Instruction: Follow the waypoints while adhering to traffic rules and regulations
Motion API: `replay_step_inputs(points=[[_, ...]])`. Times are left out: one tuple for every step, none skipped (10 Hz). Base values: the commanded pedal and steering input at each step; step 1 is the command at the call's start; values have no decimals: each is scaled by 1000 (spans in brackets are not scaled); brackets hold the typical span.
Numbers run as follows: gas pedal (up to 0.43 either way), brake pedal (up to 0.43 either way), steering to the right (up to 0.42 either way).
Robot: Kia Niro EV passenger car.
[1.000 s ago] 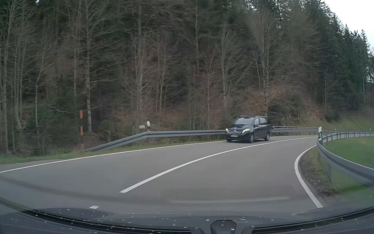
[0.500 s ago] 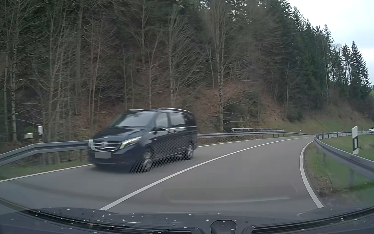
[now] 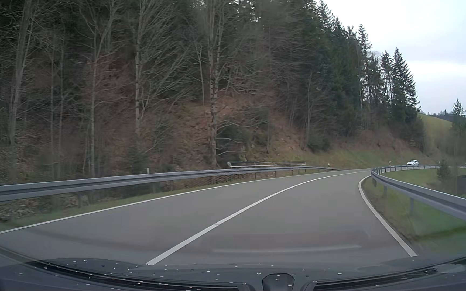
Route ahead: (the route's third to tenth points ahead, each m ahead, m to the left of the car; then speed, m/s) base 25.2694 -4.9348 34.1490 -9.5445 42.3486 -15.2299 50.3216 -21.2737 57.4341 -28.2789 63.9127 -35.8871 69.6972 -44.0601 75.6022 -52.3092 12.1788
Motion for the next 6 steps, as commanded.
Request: replay_step_inputs(points=[[0,0,135],[0,0,133],[0,0,131],[0,0,127],[0,0,120],[0,0,110]])
